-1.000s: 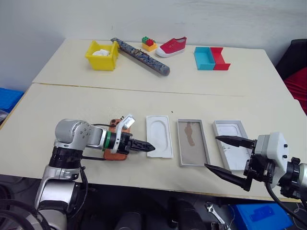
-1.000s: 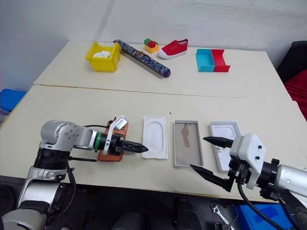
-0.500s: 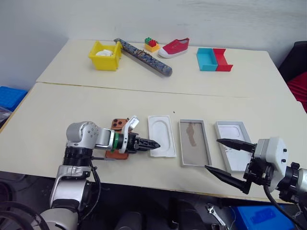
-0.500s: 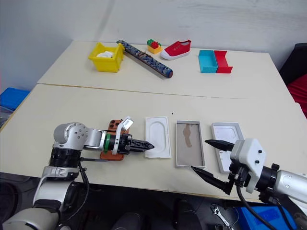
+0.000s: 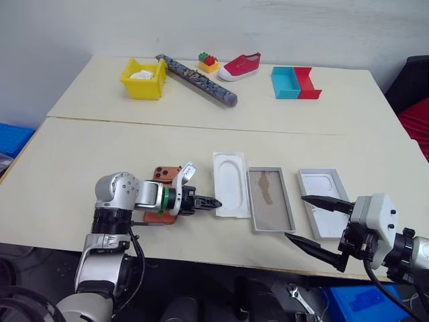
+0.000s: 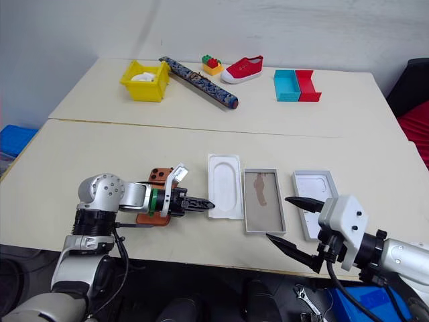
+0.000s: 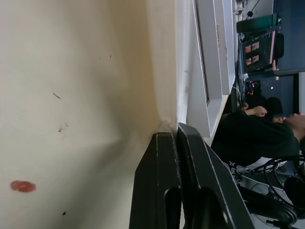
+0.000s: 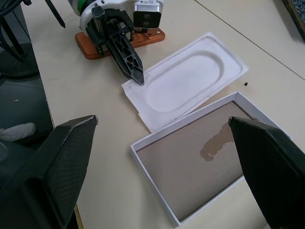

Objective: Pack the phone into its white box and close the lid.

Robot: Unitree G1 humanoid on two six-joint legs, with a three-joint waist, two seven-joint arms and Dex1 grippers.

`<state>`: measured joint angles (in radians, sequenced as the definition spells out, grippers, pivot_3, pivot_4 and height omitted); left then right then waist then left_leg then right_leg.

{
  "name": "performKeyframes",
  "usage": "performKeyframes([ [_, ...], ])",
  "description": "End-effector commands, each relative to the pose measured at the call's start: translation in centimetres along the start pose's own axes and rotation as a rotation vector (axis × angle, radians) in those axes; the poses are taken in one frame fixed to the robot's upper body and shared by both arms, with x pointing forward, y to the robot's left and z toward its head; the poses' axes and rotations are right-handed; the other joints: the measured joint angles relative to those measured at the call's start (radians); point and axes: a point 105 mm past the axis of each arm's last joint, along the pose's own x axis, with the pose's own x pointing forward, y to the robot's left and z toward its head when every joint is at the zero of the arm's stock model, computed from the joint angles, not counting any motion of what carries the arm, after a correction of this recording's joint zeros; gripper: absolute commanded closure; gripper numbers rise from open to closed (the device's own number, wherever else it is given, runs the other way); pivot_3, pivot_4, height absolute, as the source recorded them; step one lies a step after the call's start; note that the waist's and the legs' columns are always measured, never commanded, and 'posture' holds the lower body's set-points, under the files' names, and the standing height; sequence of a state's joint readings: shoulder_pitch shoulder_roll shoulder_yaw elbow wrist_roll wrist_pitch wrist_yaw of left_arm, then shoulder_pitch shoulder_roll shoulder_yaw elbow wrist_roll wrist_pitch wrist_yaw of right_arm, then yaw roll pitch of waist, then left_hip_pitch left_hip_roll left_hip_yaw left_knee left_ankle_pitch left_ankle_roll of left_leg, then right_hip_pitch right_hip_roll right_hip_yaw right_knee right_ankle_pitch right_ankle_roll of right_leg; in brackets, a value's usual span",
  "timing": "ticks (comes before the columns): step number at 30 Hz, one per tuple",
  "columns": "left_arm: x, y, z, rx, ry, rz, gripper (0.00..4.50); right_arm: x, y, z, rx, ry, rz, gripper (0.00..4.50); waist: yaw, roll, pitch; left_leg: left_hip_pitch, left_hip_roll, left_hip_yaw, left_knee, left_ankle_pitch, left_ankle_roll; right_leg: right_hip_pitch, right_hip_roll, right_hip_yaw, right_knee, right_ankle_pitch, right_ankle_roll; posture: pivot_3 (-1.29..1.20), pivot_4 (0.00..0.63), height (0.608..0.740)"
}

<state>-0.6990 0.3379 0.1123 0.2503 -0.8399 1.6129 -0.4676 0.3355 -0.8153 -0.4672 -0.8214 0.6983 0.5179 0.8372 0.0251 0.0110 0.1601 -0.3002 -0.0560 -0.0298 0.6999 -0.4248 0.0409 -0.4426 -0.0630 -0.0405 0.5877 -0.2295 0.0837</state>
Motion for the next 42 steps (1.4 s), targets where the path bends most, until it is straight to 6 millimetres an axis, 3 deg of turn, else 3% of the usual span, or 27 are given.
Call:
performKeyframes([
  [1,-1.7,-0.2,0.3,0.005,-0.031,-0.015,4.47,0.4,0.6,0.1,-0.033,0.006,0.027,0.0,-0.002,0.0,0.0,0.0,0.0,0.0,0.0,0.0,0.0,0.0,0.0,0.0,0.0,0.0,0.0,0.0,0.15,0.74],
  [6,-5.1,-1.3,0.3,0.035,-0.032,-0.069,4.47,1.1,1.4,-1.9,-0.118,0.096,0.113,0.0,-0.003,-0.001,0.0,0.0,0.0,-0.001,0.0,0.001,-0.003,-0.001,0.0,0.0,0.002,-0.001,-0.003,0.0,0.15,0.74],
  [13,-8.0,-3.4,0.1,0.062,-0.006,-0.154,4.47,3.1,0.3,-5.3,-0.163,0.197,0.232,0.0,-0.002,-0.002,0.001,0.0,0.0,-0.002,0.0,0.001,-0.004,-0.001,0.0,-0.002,0.002,-0.002,-0.003,0.0,0.15,0.74],
  [16,-8.3,-3.6,-0.3,0.068,0.009,-0.161,4.5,4.1,-0.4,-6.4,-0.182,0.217,0.263,0.63,-0.003,-0.001,0.002,-0.001,0.0,-0.005,0.0,0.001,-0.004,-0.001,0.0,-0.005,0.002,-0.003,-0.005,0.0,0.15,0.74],
  [22,-7.9,-3.7,-0.9,0.08,0.013,-0.166,4.5,5.6,-1.3,-8.1,-0.227,0.236,0.316,2.69,-0.006,-0.002,0.002,-0.001,0.0,-0.008,-0.001,0.002,-0.007,-0.001,-0.001,-0.008,0.003,-0.004,-0.008,0.0,0.15,0.74],
  [27,-7.2,-4.2,-1.6,0.1,0.042,-0.189,4.5,5.2,-0.2,-7.5,-0.246,0.212,0.411,4.45,-0.005,-0.002,0.002,-0.001,0.0,-0.012,0.0,0.002,-0.009,-0.001,-0.001,-0.01,0.003,-0.005,-0.009,0.0,0.15,0.74],
  [33,-5.2,-5.4,-1.9,0.126,0.078,-0.248,4.5,4.6,1.6,-5.8,-0.212,0.157,0.42,4.48,-0.001,-0.002,0.002,-0.002,0.0,-0.015,0.0,0.002,-0.009,-0.001,-0.001,-0.01,0.004,-0.006,-0.01,0.0,0.15,0.74],
  [38,-2.8,-6.2,-2.9,0.144,0.142,-0.281,4.5,4.9,2.1,-7.3,-0.251,0.184,0.373,4.48,-0.001,-0.002,0.002,-0.002,0.0,-0.015,0.0,0.002,-0.01,-0.001,-0.001,-0.01,0.004,-0.005,-0.009,0.0,0.15,0.74],
  [42,-1.3,-5.7,-2.9,0.123,0.153,-0.255,4.5,5.4,1.9,-8.3,-0.244,0.202,0.327,4.48,-0.003,-0.002,0.002,0.0,0.0,-0.015,0.0,0.002,-0.01,-0.001,0.0,-0.009,0.003,-0.006,-0.01,0.0,0.15,0.74],
])
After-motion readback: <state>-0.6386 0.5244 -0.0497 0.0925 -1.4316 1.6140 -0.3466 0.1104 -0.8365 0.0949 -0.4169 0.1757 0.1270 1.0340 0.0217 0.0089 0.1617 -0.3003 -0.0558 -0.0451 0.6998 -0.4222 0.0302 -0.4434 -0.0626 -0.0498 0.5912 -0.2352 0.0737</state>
